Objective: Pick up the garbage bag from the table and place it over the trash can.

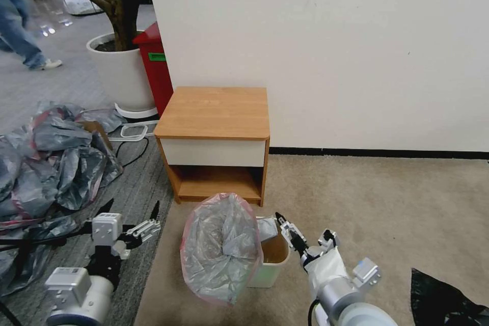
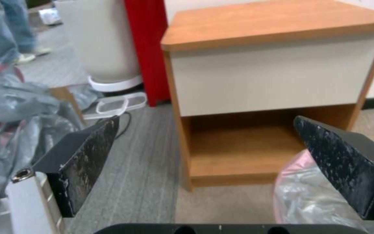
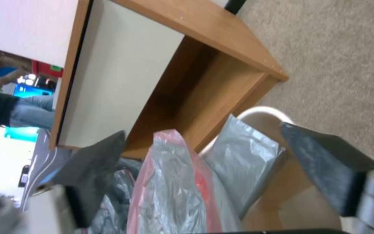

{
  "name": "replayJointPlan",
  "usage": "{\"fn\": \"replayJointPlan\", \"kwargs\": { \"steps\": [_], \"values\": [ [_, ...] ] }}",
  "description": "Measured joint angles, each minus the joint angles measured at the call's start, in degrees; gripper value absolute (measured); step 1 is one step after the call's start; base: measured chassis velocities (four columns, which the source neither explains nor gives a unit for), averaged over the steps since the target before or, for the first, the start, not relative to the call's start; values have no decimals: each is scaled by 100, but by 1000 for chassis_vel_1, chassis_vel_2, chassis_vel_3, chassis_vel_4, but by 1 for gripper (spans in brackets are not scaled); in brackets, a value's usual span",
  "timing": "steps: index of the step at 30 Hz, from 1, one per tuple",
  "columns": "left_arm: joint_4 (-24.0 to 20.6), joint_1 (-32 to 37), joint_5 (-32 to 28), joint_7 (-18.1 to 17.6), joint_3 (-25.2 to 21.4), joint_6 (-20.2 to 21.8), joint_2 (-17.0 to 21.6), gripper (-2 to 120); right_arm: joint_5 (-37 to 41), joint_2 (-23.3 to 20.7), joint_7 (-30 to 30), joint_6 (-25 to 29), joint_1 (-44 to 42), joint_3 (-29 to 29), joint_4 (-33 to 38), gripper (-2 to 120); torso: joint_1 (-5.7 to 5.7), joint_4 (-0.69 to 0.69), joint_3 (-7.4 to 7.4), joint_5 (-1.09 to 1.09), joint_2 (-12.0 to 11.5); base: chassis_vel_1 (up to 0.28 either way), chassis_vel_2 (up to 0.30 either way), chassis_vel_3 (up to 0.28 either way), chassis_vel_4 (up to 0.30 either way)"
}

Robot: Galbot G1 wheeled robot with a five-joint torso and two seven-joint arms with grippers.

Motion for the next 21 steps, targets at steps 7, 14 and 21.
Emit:
{"fn": "replayJointPlan", "kwargs": {
  "steps": [7,14,21],
  "values": [
    [0,-103,-52,21,-17,32,224,100,-234,63,-94,-88,49,-6,-14,100,0,-1,0,0,0,0,0,0,0],
    [0,-172,-205,16,87,137,319,100,127,133,136,-151,335,6,152,100,0,1,0,0,0,0,0,0,0],
    [76,-526,-51,21,819,235,485,100,145,88,134,-166,53,461,299,100,0,0,0,2,0,0,0,0,0]
  ]
}}
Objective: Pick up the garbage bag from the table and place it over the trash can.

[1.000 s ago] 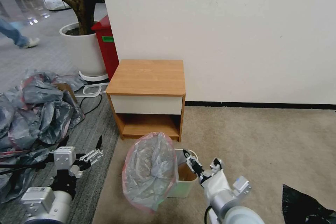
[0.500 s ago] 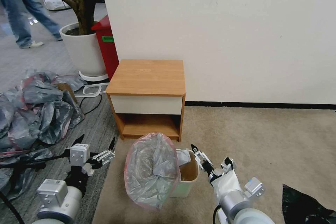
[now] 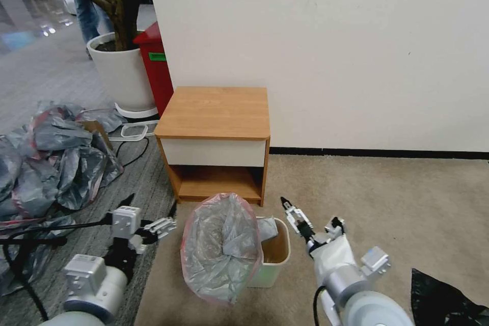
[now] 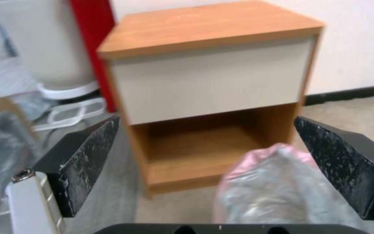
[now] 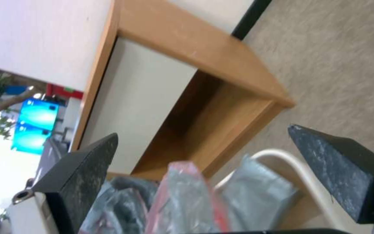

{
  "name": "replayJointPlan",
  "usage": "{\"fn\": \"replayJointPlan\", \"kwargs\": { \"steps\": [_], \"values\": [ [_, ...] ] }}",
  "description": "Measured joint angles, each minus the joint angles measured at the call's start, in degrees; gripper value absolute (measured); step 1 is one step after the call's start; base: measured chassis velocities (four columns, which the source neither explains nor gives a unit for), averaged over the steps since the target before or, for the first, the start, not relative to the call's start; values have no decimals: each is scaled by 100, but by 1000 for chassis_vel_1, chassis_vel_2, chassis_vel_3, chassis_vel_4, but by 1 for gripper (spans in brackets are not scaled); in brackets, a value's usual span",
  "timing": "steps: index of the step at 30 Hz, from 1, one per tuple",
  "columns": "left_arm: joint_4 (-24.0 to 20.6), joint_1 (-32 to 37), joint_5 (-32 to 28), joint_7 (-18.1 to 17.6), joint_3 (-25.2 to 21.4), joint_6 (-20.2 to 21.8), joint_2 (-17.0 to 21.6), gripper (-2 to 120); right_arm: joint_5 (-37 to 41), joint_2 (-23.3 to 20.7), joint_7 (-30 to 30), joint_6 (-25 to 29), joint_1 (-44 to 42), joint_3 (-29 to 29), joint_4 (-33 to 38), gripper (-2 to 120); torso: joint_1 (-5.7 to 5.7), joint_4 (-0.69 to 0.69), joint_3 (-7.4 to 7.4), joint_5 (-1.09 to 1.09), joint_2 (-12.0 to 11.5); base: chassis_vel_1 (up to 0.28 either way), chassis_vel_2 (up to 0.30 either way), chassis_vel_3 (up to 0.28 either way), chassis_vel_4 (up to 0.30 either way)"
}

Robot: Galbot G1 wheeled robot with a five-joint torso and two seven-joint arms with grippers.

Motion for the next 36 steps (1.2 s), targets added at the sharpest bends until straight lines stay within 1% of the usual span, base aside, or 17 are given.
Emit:
{"fn": "replayJointPlan", "kwargs": {
  "steps": [1,4,5,6,8,9,12,13,15,19,26,28,29,31,32,34,36],
  "values": [
    [0,0,0,0,0,0,0,100,0,0,0,0,0,0,0,100,0,0,0,0,0,0,0,0,0],
    [403,-416,253,-191,580,168,-15,100,-18,-19,0,10,-120,155,96,100,0,-1,0,-2,0,0,0,0,0],
    [403,-416,253,-191,580,168,-15,100,-18,-19,0,10,-120,155,96,100,0,-1,0,-2,0,0,0,0,0],
    [611,-556,351,-346,786,222,-77,100,-47,-27,5,16,-143,181,122,100,0,0,0,-3,0,0,0,0,0],
    [838,-684,403,-501,981,270,-149,100,-112,-23,12,30,-151,190,137,100,0,0,0,-2,0,0,0,0,0],
    [838,-684,403,-501,981,270,-149,100,-112,-23,12,30,-151,190,137,100,0,0,0,-2,0,0,0,0,0],
    [1124,-825,339,-606,1203,388,-189,100,-168,32,36,42,-137,176,139,100,0,0,0,-2,0,0,0,0,0],
    [1124,-825,339,-606,1203,388,-189,100,-168,32,36,42,-137,176,139,100,0,0,0,-2,0,0,0,0,0],
    [1295,-922,300,-659,1329,471,-175,100,-212,85,54,48,-127,156,129,100,0,0,0,-2,0,0,0,0,0],
    [1449,-1034,277,-716,1495,539,-150,96,-266,123,62,55,-127,151,85,100,0,0,0,-2,0,0,0,0,0],
    [1470,-1129,277,-726,1739,588,-125,93,-380,151,72,139,-117,167,9,100,0,0,0,-2,0,0,0,0,0],
    [1512,-1204,277,-738,1870,711,-123,93,-503,162,74,204,-103,161,-52,100,0,0,0,-1,0,0,0,0,0],
    [1577,-1251,276,-754,1909,753,-128,91,-515,165,74,211,-101,162,-66,100,0,0,0,-2,0,0,0,0,0],
    [1619,-1280,275,-770,1927,768,-131,89,-521,169,74,213,-100,163,-74,100,0,0,0,-2,0,0,0,0,0],
    [1691,-1332,270,-807,1956,805,-139,83,-527,171,74,217,-99,168,-90,100,0,0,0,-2,0,0,0,0,0],
    [1786,-1394,262,-887,1994,849,-152,75,-538,170,74,223,-98,183,-111,100,0,0,0,-2,0,0,0,0,0],
    [1835,-1425,259,-934,2010,863,-161,74,-556,166,74,232,-98,190,-118,100,0,0,0,-2,0,0,0,0,0]
  ]
}}
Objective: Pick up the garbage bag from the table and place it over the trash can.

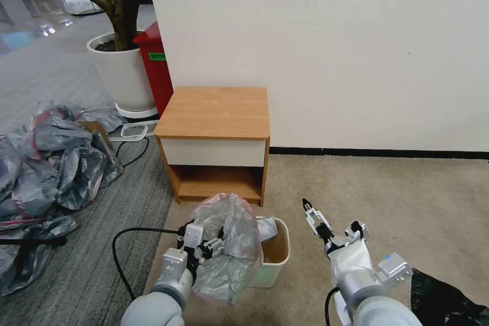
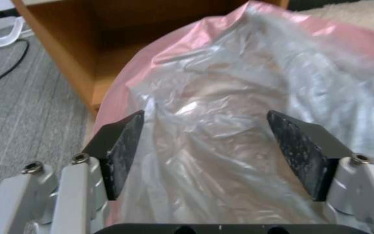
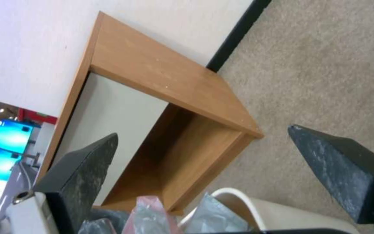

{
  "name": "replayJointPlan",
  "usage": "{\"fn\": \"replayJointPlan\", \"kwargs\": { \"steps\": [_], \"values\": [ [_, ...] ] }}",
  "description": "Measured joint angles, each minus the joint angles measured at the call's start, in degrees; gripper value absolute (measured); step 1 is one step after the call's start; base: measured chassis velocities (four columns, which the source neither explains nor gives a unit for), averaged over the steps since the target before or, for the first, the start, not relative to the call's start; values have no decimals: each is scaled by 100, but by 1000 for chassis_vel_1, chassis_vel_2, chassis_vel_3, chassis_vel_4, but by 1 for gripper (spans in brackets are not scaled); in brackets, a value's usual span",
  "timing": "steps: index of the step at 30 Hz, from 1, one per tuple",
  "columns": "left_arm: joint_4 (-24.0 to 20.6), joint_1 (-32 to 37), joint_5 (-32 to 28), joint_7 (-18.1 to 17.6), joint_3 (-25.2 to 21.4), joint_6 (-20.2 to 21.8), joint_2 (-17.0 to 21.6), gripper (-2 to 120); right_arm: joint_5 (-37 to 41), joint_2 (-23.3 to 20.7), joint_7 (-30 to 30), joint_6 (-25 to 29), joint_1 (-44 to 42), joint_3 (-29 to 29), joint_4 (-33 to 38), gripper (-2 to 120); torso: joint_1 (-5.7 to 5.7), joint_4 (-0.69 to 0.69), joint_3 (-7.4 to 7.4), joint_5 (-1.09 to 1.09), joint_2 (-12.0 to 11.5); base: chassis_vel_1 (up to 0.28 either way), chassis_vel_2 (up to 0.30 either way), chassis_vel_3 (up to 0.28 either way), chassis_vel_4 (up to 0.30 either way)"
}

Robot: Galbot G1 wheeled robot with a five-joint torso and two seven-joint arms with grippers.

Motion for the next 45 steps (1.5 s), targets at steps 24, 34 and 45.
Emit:
{"fn": "replayJointPlan", "kwargs": {
  "steps": [24,34,45],
  "values": [
    [-215,68,-154,-262,-129,28,-3,67,-15,37,-34,9,58,59,-264,100,0,0,0,0,0,0,0,0,0],
    [185,-198,-275,-276,22,59,5,62,-80,85,-38,6,32,40,-261,100,0,0,0,0,0,0,0,0,0],
    [438,-376,-366,-332,178,128,-28,53,-133,122,-37,6,3,56,-251,100,0,0,0,0,0,0,0,0,0]
  ]
}}
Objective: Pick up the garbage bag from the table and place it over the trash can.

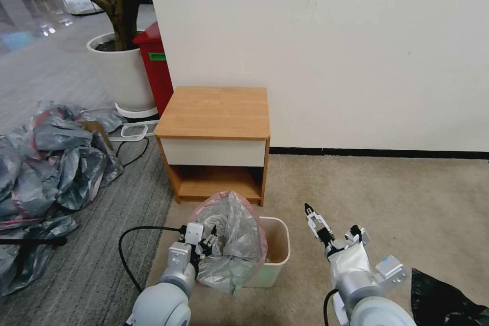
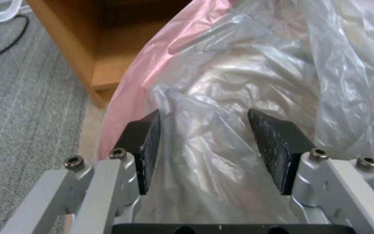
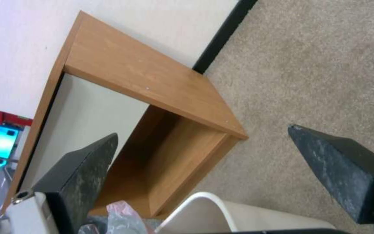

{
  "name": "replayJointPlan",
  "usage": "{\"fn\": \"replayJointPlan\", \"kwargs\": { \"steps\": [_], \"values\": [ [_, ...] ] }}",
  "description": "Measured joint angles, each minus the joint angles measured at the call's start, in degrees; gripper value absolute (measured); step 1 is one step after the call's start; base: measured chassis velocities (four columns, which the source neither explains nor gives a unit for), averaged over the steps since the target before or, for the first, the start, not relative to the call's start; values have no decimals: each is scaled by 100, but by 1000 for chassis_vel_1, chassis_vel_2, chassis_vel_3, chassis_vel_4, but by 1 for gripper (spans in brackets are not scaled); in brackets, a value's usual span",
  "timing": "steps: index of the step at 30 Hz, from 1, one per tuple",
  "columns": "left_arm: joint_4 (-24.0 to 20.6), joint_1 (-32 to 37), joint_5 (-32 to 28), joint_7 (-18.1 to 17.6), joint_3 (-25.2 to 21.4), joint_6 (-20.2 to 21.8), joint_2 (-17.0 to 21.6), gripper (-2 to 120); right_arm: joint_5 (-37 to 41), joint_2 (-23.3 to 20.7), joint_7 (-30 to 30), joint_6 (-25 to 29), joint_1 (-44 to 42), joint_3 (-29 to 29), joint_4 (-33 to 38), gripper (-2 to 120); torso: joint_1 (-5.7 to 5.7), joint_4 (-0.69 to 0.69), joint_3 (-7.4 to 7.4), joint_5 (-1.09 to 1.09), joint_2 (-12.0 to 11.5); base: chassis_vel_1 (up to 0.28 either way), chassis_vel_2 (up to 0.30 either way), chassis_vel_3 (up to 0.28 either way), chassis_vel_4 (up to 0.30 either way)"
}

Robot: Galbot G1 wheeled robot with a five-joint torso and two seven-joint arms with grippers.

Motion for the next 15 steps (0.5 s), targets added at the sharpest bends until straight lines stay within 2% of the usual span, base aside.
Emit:
{"fn": "replayJointPlan", "kwargs": {
  "steps": [8,12,15],
  "values": [
    [87,-213,-290,-204,143,241,-12,53,-1,19,2,5,8,6,-27,100,0,0,0,0,0,0,0,0,0],
    [2,-278,-529,-554,164,565,8,53,-16,45,3,16,10,14,-77,100,0,0,0,0,0,0,0,0,0],
    [-14,-301,-584,-645,158,686,21,52,-24,57,3,24,11,15,-101,100,0,0,0,0,0,0,0,0,0]
  ]
}}
